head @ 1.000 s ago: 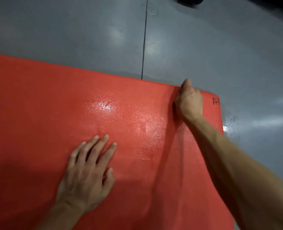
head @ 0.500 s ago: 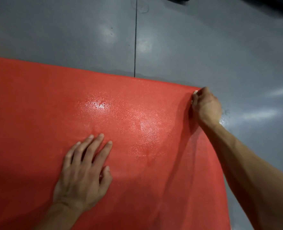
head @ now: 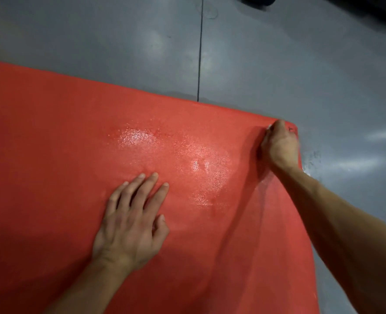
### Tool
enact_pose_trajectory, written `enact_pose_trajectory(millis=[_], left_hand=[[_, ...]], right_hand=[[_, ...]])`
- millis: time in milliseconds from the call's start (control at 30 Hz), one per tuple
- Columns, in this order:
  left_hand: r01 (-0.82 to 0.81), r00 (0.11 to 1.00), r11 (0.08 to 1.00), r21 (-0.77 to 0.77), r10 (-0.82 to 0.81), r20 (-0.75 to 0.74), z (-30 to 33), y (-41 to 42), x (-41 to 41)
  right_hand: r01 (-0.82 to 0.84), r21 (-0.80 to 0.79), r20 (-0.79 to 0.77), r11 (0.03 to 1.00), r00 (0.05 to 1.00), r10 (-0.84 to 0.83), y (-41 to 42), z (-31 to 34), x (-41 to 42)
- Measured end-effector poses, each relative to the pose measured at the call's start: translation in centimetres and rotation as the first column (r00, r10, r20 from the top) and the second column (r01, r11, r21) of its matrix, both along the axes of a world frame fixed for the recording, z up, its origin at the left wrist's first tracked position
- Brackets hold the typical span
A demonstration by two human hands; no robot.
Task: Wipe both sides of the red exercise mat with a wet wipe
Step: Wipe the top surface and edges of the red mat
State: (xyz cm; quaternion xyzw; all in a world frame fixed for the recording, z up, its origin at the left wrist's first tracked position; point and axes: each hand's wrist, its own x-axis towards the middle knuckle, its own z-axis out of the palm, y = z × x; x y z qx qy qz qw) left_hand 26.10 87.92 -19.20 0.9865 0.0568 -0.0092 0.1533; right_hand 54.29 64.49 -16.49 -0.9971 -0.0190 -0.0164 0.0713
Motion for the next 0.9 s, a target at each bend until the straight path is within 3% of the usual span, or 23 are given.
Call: enact_pose_trajectory(millis=[100, 167, 267, 333, 400, 467, 600, 667, 733, 833, 900], left_hand=[[-0.004, 1.000, 1.000, -0.012, 0.004, -0.001, 0.2, 0.0, 0.0], [-0.007, 1.000, 1.000, -0.015, 0.007, -0.004, 0.1, 0.1, 0.0], [-0.001, 1.000, 1.000, -0.027, 0.001, -0.001, 0.1, 0.1, 0.1], [-0.003, 1.000, 1.000, -0.028, 0.003, -0.004, 0.1, 0.2, 0.0], [0.003, 1.000, 0.999, -0.033, -0.004, -0.014, -0.2, 0.3, 0.0], [0.010, 0.999, 0.999, -0.036, -0.012, -0.031, -0.2, 0.4, 0.0], [0.016, 0.999, 0.999, -0.029, -0.017, -0.031, -0.2, 0.4, -0.1], [0.012, 1.000, 0.999, -0.034, -0.013, -0.019, -0.2, 0.4, -0.1], [0.010, 1.000, 0.999, -0.037, -0.011, -0.020, -0.1, 0.5, 0.0], [0.008, 0.999, 1.000, -0.024, -0.009, -0.039, -0.2, 0.5, 0.0], [0.009, 0.999, 1.000, -0.028, -0.011, -0.049, -0.1, 0.4, 0.1]], right_hand=[[-0.153, 0.112, -0.030, 0.982, 0.987, 0.157, 8.9, -1.0, -0.8], [-0.341, 0.171, -0.046, 0.925, 0.935, 0.353, 15.3, -1.3, -1.9], [-0.509, 0.100, -0.050, 0.855, 0.856, 0.515, 16.5, -1.1, -1.9], [-0.400, 0.030, -0.035, 0.916, 0.915, 0.401, 12.5, -0.9, 0.0], [-0.190, -0.030, -0.018, 0.981, 0.982, 0.190, 8.0, 0.2, 1.3], [-0.067, -0.046, -0.043, 0.997, 0.997, 0.065, 6.9, 1.0, 1.8], [-0.165, -0.001, -0.225, 0.986, 0.961, 0.160, 14.0, 1.4, 2.2], [-0.243, -0.091, -0.352, 0.966, 0.915, 0.197, 16.3, 2.5, 3.5], [-0.276, -0.245, -0.479, 0.929, 0.868, 0.132, 15.4, 4.5, 5.5], [-0.211, -0.415, -0.616, 0.885, 0.781, -0.102, 13.3, 6.3, 6.7], [-0.263, -0.430, -0.621, 0.863, 0.780, -0.072, 14.7, 6.6, 5.7]])
